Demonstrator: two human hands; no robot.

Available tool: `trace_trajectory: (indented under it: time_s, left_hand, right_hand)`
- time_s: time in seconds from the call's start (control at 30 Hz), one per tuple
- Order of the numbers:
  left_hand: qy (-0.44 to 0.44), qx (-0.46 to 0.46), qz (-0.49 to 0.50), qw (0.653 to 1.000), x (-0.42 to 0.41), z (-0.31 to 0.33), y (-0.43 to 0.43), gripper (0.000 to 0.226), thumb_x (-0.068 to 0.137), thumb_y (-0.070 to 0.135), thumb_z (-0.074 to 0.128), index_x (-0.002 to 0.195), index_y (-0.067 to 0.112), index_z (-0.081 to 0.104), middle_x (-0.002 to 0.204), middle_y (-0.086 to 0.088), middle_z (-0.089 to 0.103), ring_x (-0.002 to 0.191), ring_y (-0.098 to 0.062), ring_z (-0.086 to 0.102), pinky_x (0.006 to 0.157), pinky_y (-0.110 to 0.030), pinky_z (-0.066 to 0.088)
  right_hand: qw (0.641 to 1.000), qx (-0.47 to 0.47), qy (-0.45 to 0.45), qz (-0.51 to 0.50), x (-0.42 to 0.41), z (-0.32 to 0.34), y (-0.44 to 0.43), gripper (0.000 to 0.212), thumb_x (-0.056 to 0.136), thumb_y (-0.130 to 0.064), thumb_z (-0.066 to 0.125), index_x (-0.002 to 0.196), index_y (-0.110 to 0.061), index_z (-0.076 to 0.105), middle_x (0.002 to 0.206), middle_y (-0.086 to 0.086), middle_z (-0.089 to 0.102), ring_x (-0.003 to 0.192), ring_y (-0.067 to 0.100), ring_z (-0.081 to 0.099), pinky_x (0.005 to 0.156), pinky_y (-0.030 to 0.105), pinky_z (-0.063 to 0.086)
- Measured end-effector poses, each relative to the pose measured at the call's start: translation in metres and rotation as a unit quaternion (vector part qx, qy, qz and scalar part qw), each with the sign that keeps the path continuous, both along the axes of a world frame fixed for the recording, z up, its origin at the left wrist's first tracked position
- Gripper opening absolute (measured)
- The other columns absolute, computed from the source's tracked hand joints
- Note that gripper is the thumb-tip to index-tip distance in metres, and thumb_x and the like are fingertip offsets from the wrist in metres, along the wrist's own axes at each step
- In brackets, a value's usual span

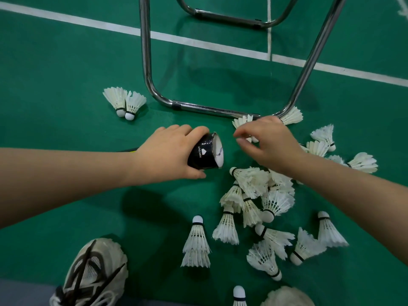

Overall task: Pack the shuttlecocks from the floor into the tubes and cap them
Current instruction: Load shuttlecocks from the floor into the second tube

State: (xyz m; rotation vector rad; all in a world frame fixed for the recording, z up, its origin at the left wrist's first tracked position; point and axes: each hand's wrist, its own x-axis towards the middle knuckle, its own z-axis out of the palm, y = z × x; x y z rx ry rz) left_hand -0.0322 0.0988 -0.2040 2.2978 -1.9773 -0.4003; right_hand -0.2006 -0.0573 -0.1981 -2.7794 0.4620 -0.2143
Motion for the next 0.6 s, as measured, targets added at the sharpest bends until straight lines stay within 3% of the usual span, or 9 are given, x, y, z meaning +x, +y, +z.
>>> trace_trajectory:
  time_s: [0.1,0.17,0.23,0.33,0.43,0.5,0.6]
  left_hand:
    - [-0.005,0.012,-0.001,1.0,-0.003,-0.002,-0.001,0.087,0.061,0.066,0.065,0.13,0.025,0.032,0.108,-0.002,0.054,0.099,-0.026,0.051,0.086,-0.04,0.042]
    - [-0.007,0.014,-0.006,1.0,-0.007,-0.004,-0.003,0.087,0.061,0.066,0.066,0.13,0.024,0.033,0.108,-0.003,0.055,0.099,-0.027,0.051,0.086,-0.041,0.043]
    - [-0.008,0.015,-0.01,1.0,-0.011,-0.006,-0.006,0.086,0.061,0.065,0.066,0.13,0.024,0.034,0.107,-0.003,0.055,0.099,-0.027,0.052,0.085,-0.04,0.043]
    - [-0.011,0.02,-0.015,1.0,-0.018,-0.009,-0.014,0.086,0.061,0.065,0.066,0.129,0.024,0.034,0.107,-0.003,0.055,0.099,-0.027,0.052,0.085,-0.039,0.043]
    - [-0.013,0.032,-0.016,0.999,-0.024,-0.01,-0.023,0.086,0.062,0.067,0.064,0.129,0.025,0.032,0.107,-0.002,0.055,0.099,-0.026,0.051,0.085,-0.038,0.042]
    - [-0.012,0.038,-0.015,0.999,-0.028,-0.011,-0.03,0.086,0.062,0.067,0.064,0.13,0.025,0.031,0.107,-0.002,0.055,0.099,-0.026,0.051,0.084,-0.038,0.042]
    - [-0.011,0.043,-0.017,0.999,-0.031,-0.012,-0.036,0.088,0.062,0.067,0.063,0.132,0.025,0.031,0.107,-0.003,0.055,0.099,-0.026,0.051,0.085,-0.038,0.042]
  right_hand:
    - [0.984,-0.024,0.172,0.038,-0.019,-0.016,-0.015,0.046,0.084,-0.016,0.053,0.129,-0.026,0.05,0.125,-0.009,0.058,0.116,0.01,0.051,0.105,0.033,0.027]
    - [0.958,-0.048,0.275,0.065,-0.034,-0.03,-0.018,0.061,0.082,-0.022,0.054,0.14,-0.03,0.034,0.137,-0.007,0.047,0.125,0.012,0.042,0.109,0.035,0.026]
    - [0.945,-0.057,0.316,0.061,-0.045,-0.046,-0.019,0.062,0.085,-0.031,0.055,0.142,-0.03,0.03,0.139,-0.003,0.045,0.126,0.017,0.042,0.107,0.035,0.026]
    - [0.956,-0.056,0.288,0.023,-0.05,-0.065,-0.023,0.043,0.092,-0.034,0.05,0.134,-0.026,0.044,0.12,-0.002,0.06,0.109,0.018,0.053,0.1,0.03,0.03]
    - [0.979,-0.065,0.191,-0.03,-0.048,-0.077,-0.03,0.025,0.095,-0.024,0.045,0.108,-0.019,0.065,0.092,0.0,0.07,0.082,0.019,0.062,0.094,0.032,0.039]
    - [0.987,-0.03,0.142,-0.069,-0.048,-0.075,-0.036,0.023,0.094,-0.021,0.048,0.103,-0.014,0.068,0.09,0.004,0.072,0.078,0.022,0.064,0.086,0.033,0.046]
    - [0.988,0.004,0.117,-0.102,-0.049,-0.067,-0.04,0.022,0.094,-0.026,0.05,0.105,-0.014,0.066,0.098,0.003,0.07,0.086,0.021,0.063,0.072,0.026,0.043]
